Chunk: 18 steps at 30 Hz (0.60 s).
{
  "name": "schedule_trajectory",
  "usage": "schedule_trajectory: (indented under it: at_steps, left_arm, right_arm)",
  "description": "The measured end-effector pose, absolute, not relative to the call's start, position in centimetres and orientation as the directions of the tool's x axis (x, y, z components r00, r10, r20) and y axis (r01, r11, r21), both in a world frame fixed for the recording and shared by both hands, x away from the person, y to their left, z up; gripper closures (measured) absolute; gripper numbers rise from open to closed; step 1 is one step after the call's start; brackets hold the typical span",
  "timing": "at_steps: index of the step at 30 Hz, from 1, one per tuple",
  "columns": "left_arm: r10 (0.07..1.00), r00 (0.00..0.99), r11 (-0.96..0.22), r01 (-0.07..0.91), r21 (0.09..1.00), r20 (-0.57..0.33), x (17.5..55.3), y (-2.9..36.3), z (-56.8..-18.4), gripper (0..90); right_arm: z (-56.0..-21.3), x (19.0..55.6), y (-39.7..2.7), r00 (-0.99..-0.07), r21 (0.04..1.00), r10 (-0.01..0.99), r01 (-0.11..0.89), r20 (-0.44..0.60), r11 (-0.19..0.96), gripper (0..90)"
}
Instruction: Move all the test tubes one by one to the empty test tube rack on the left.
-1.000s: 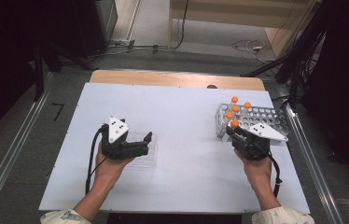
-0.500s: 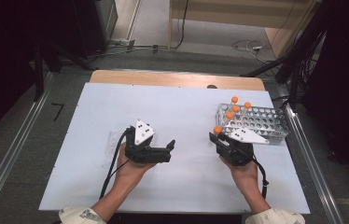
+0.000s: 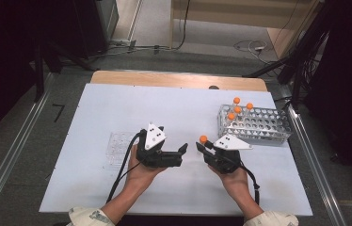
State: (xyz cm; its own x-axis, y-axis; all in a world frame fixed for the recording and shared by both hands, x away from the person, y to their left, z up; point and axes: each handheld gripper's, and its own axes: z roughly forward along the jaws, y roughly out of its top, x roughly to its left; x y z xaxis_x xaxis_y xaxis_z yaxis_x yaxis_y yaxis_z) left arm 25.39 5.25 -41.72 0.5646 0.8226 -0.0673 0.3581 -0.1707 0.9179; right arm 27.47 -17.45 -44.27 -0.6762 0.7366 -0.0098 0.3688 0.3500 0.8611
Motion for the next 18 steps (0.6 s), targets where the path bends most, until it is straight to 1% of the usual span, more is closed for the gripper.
schedule_trajectory:
  at_steps: [4,6,8,12,15,18]
  left_arm:
    - [0.822,0.566,-0.176,0.347,0.921,-0.057,25.3,5.0,-41.8,9.5]
    - [0.817,0.574,-0.172,0.349,0.921,-0.065,25.3,4.8,-41.8,11.9]
    - [0.813,0.579,-0.176,0.344,0.922,-0.061,25.2,4.6,-41.8,12.0]
    - [0.797,0.602,-0.204,0.335,0.92,-0.042,25.1,4.1,-42.1,19.9]
    - [0.778,0.627,-0.209,0.333,0.919,-0.05,25.0,3.9,-42.2,26.4]
    - [0.756,0.651,-0.215,0.333,0.918,-0.06,25.1,3.8,-42.2,35.6]
  right_arm:
    - [-44.5,27.1,-16.6,-0.697,0.859,0.717,0.361,-0.01,0.363,71.2]
    - [-44.6,27.0,-16.2,-0.713,0.86,0.701,0.35,-0.014,0.372,71.2]
    - [-44.6,26.9,-16.1,-0.715,0.859,0.699,0.35,-0.012,0.373,71.1]
    - [-44.9,26.8,-15.5,-0.73,0.855,0.683,0.36,0.011,0.372,71.2]
    - [-45.1,26.7,-15.1,-0.742,0.849,0.67,0.362,0.013,0.384,71.1]
    - [-45.1,26.5,-14.8,-0.75,0.851,0.661,0.355,0.011,0.388,71.2]
